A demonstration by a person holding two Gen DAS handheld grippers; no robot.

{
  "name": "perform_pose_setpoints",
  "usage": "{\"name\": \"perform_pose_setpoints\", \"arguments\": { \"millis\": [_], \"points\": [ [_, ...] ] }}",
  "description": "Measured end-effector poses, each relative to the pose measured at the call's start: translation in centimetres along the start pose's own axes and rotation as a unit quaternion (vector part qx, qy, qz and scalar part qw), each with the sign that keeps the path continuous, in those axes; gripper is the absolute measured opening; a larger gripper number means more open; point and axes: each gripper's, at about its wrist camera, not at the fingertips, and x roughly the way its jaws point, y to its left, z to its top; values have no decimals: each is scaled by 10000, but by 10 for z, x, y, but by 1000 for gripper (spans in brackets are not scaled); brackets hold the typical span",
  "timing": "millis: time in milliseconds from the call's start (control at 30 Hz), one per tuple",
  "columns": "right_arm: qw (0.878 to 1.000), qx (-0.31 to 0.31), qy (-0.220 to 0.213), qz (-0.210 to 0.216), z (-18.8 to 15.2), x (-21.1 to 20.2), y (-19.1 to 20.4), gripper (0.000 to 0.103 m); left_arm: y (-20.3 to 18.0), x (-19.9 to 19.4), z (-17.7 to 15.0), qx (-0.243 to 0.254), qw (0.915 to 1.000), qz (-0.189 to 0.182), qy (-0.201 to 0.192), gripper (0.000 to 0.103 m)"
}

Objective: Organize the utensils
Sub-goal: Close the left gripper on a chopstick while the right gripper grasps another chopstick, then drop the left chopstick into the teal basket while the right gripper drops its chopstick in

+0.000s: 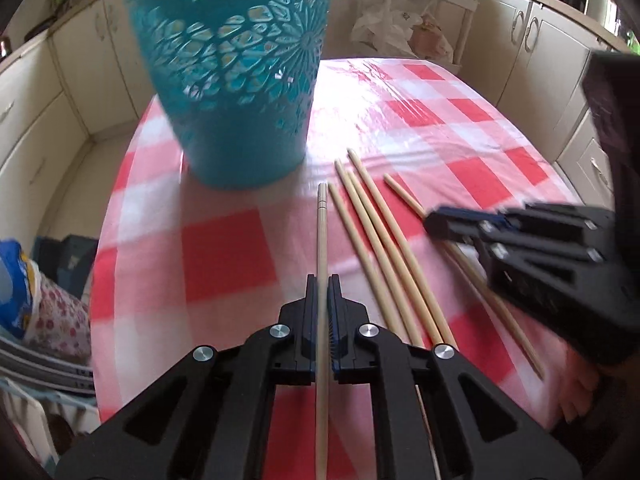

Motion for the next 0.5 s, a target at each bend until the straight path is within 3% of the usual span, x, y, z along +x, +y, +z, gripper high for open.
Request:
{"name": "perform_pose_setpoints", "arguments": {
  "millis": [400, 433, 500],
  "points": [
    [9995, -271, -25, -186, -1, 1, 9, 6, -2, 19, 30, 298, 9988, 370, 134, 17],
    [9995, -260, -31, -177, -1, 1, 8, 6, -3, 20, 32, 341, 9986, 380, 144, 17],
    [9999, -95, -48, -53, -1, 0, 4, 6, -6, 22, 34, 462, 9983, 308, 160, 5]
  ]
}}
